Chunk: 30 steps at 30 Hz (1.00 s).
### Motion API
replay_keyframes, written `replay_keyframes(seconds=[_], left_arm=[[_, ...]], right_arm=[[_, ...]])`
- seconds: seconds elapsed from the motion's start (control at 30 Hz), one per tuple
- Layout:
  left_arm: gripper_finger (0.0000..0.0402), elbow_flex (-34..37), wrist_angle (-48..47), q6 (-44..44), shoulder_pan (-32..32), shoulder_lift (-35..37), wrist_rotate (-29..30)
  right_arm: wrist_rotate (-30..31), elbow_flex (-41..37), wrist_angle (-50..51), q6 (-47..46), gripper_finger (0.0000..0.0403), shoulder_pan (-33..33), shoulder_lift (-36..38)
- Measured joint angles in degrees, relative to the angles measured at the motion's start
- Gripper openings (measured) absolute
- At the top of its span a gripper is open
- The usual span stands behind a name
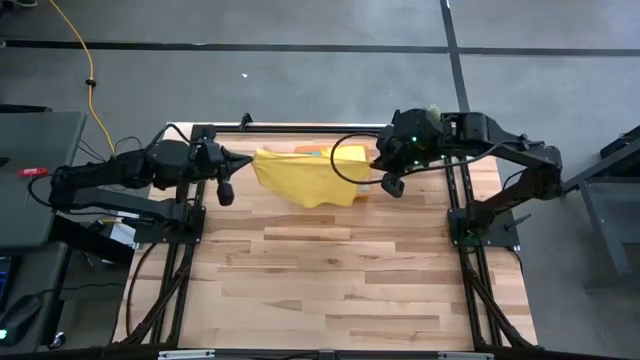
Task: Fold microfiber towels
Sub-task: Fold the yellow towel
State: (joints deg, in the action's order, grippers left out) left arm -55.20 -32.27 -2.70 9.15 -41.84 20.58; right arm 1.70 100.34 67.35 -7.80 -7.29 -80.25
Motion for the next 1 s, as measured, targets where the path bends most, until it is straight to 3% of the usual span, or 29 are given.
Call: replay_keyframes(seconds=[0.23, 0.47, 0.67, 1.0], left_arm=[[0.0000, 0.42, -2.72, -3.97, -1.47, -1.31, 0.59], [0.0000, 10.84, -0.53, -3.04, -10.10, -0.33, 4.40], [0.0000, 21.00, 6.21, 9.38, -22.65, 0.37, 6.10], [0.0000, 33.48, 15.89, 40.54, -42.54, -3.52, 10.59]], right_arm=[[6.10, 0.14, 0.64, -2.87, 0.0000, 7.27, -1.38], [9.42, 0.10, 3.11, -12.02, 0.0000, 16.46, -8.16], [8.20, 0.10, 2.60, -20.33, 0.0000, 24.24, -16.01], [-2.80, 0.08, -4.74, -32.17, 0.0000, 32.39, -31.05]])
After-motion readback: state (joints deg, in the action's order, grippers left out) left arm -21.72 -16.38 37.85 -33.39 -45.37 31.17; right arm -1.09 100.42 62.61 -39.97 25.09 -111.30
